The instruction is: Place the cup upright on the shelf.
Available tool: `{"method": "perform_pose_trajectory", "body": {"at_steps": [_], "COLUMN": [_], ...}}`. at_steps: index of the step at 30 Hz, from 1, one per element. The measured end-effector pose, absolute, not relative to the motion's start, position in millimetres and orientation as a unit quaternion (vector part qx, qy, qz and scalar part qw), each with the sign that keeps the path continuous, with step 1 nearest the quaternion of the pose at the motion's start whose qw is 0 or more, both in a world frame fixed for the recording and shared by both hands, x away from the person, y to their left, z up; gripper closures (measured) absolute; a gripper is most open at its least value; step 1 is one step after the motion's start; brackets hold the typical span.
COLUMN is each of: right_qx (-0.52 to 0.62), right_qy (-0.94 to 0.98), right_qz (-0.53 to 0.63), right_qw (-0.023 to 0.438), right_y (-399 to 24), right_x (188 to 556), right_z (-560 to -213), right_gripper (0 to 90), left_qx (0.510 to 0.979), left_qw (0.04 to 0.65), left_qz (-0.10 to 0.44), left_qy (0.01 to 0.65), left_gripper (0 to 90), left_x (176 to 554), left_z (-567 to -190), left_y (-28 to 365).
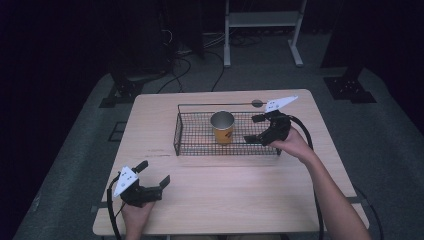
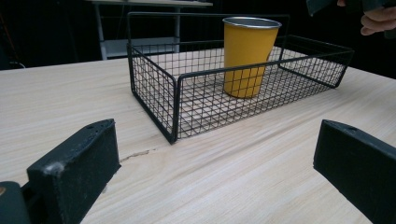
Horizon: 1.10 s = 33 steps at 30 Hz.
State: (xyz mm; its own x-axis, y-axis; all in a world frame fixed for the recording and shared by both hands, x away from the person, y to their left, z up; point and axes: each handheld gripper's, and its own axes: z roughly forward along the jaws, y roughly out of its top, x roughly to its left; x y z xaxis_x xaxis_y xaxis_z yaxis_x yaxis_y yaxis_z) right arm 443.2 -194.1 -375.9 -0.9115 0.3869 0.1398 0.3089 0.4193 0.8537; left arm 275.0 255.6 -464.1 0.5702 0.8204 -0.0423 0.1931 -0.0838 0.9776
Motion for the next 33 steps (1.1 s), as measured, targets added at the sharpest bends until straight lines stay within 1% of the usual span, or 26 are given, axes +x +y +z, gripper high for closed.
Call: {"method": "perform_pose_trajectory", "body": {"at_steps": [2, 33], "right_qx": [0.209, 0.212], "right_qy": [0.844, 0.837], "right_qz": [0.493, 0.504], "right_qw": [0.034, 0.028], "right_y": [-195, -218], "right_x": [443, 420], "right_z": [-377, -387], "right_gripper": [0.0, 0.0], "left_qx": [0.682, 0.683], "left_qw": [0.565, 0.564], "left_qz": [0.277, 0.278], "left_qy": [0.372, 0.371], "left_gripper": [0.0, 0.0], "left_x": [275, 275], "left_z": [-464, -464], "left_y": [256, 256]}}
